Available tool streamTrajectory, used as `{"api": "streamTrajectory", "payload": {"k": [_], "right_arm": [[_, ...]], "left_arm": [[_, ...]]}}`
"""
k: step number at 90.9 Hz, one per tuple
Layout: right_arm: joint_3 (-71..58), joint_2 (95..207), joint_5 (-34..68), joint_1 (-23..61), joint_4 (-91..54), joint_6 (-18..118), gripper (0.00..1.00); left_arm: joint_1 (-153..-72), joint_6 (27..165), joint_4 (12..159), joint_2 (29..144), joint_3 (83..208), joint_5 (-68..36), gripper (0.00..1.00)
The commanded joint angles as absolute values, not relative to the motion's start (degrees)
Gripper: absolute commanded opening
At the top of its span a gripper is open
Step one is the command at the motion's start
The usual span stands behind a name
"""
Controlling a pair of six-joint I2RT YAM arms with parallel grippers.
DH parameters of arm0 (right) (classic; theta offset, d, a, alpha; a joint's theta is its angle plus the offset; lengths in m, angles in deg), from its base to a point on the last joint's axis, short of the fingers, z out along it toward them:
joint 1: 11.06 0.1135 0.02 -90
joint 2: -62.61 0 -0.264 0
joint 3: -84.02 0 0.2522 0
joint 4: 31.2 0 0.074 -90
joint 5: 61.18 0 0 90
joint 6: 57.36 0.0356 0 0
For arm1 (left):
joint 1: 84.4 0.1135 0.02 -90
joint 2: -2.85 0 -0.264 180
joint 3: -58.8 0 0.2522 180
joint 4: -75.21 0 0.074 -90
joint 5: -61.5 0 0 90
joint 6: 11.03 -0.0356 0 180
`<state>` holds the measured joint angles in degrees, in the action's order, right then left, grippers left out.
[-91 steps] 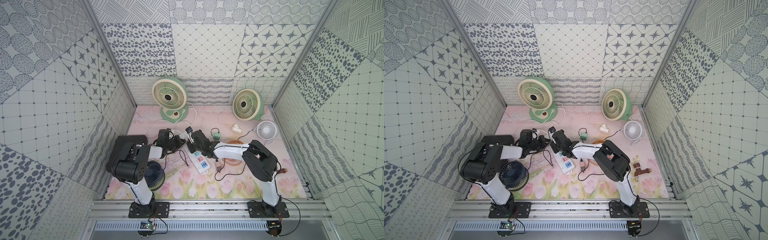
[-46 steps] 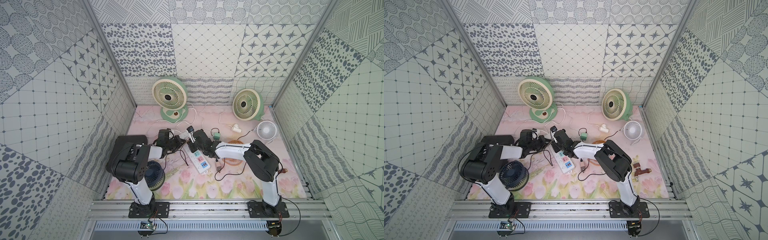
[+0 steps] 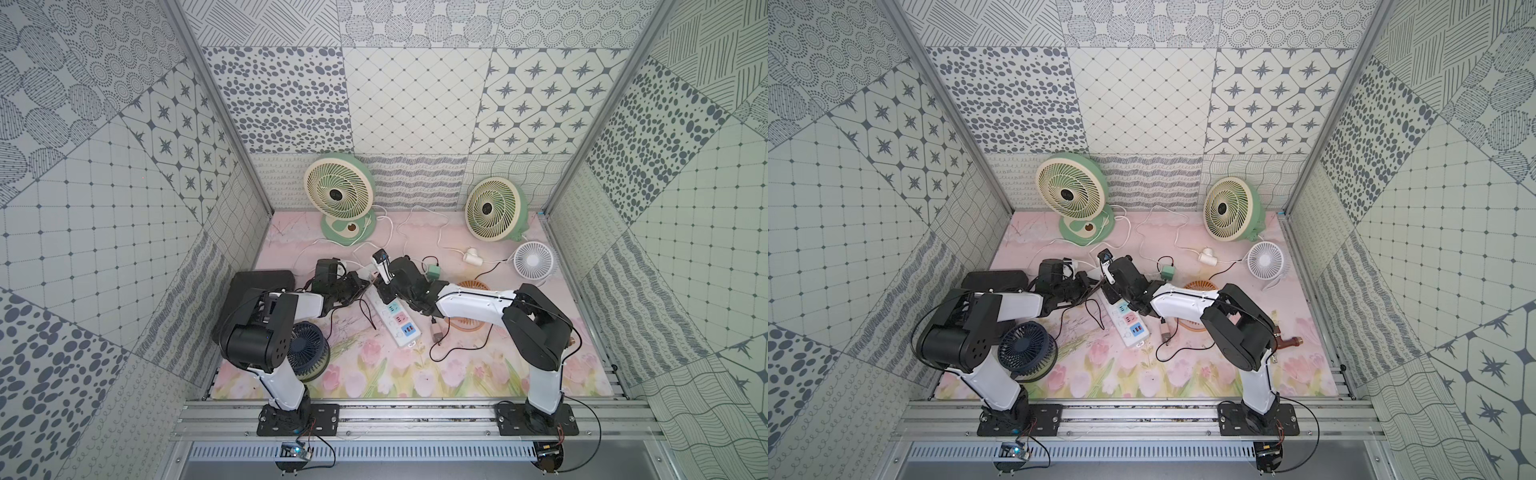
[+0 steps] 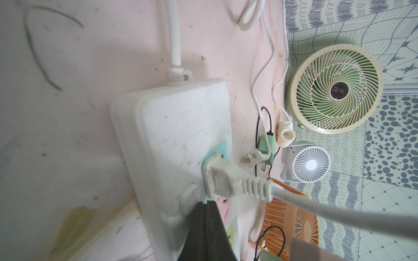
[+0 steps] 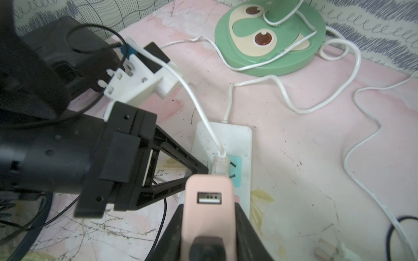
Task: Unplug the desk fan from the power strip
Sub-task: Remove the plug from the socket.
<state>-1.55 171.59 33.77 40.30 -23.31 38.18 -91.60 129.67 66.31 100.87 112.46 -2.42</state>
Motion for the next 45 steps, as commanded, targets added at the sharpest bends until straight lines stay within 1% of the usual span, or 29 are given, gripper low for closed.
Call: {"api": "streamTrajectory", "payload": {"k": [1,14,30,45], "right_arm": [[-0.31,168.64,29.08,40.03,-24.29,36.1,0.1],[-0.04,168.32,21.33,40.15,-22.26,34.43,0.1],[-1.94,170.45,12.29,41.38,-18.21,32.42,0.12],[-6.52,174.44,7.43,43.22,-12.75,30.73,0.16]], "left_arm": [[-90.42,127.57,73.17,97.17,111.19,-5.02,0.0],[-88.77,127.58,73.39,92.83,109.62,-5.31,0.0],[-87.37,127.65,73.2,89.03,108.12,-6.72,0.0],[-86.52,127.93,72.9,86.77,106.95,-8.89,0.0]]}}
